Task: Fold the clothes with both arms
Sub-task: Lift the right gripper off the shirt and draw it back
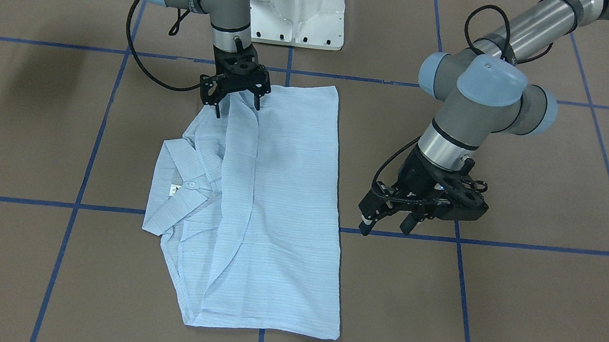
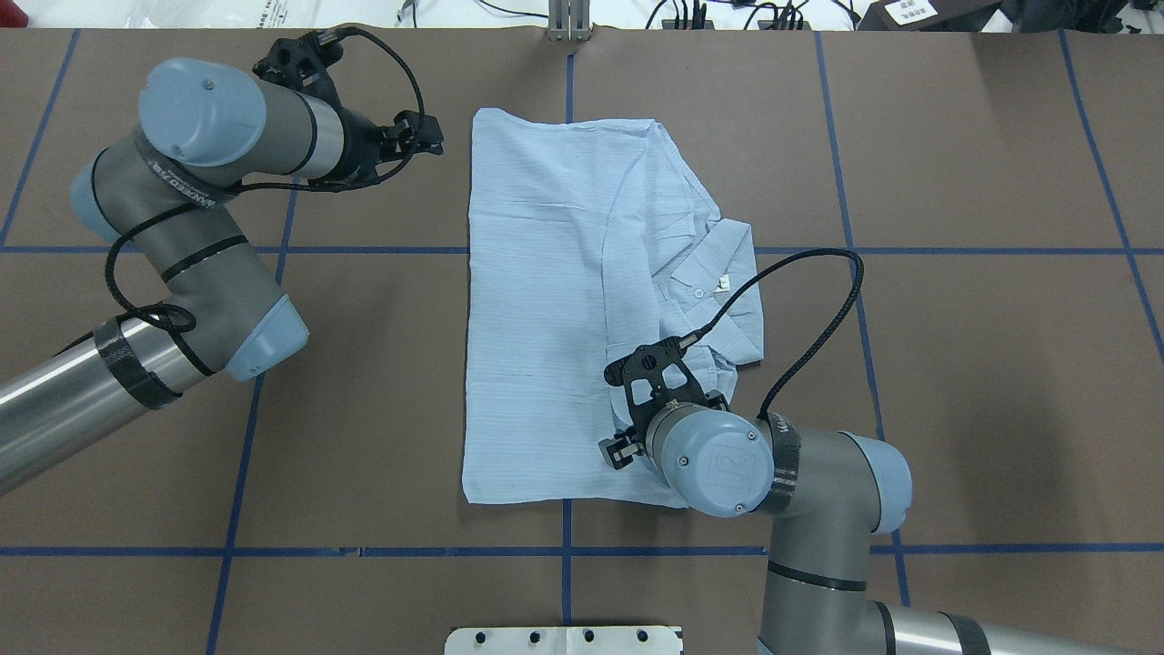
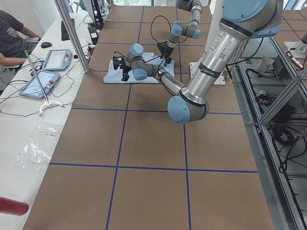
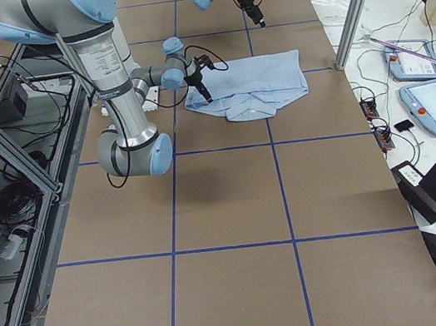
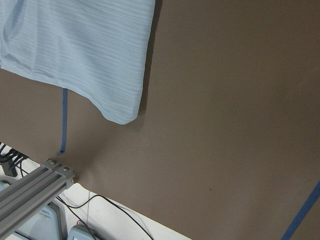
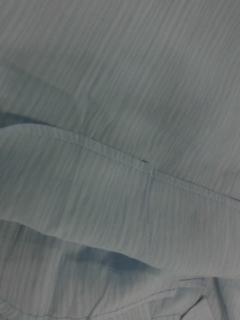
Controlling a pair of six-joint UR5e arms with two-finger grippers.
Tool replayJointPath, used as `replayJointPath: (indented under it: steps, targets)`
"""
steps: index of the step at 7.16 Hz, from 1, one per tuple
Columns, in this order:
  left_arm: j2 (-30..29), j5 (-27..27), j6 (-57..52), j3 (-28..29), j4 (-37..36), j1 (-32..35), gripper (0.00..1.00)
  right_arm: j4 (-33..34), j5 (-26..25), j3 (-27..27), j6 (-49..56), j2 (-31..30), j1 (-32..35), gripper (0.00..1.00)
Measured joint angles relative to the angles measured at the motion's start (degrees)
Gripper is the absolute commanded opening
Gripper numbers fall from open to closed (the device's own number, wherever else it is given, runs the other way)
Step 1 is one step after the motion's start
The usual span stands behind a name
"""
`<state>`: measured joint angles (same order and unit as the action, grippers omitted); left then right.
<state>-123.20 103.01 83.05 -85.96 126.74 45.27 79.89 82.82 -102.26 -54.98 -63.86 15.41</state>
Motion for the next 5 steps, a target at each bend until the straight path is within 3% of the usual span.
replayJointPath:
  steps: [3, 5]
  targets:
    - [-0.2, 0.0, 0.0, 0.2, 0.1, -0.1, 1.0, 0.0, 0.6, -0.5, 4.3, -2.2, 2.6, 0.99]
    - [-0.4, 0.0, 0.1, 0.3, 0.1, -0.1, 1.0, -0.1, 1.8, -4.1, 7.6, -8.9, 5.2, 0.99]
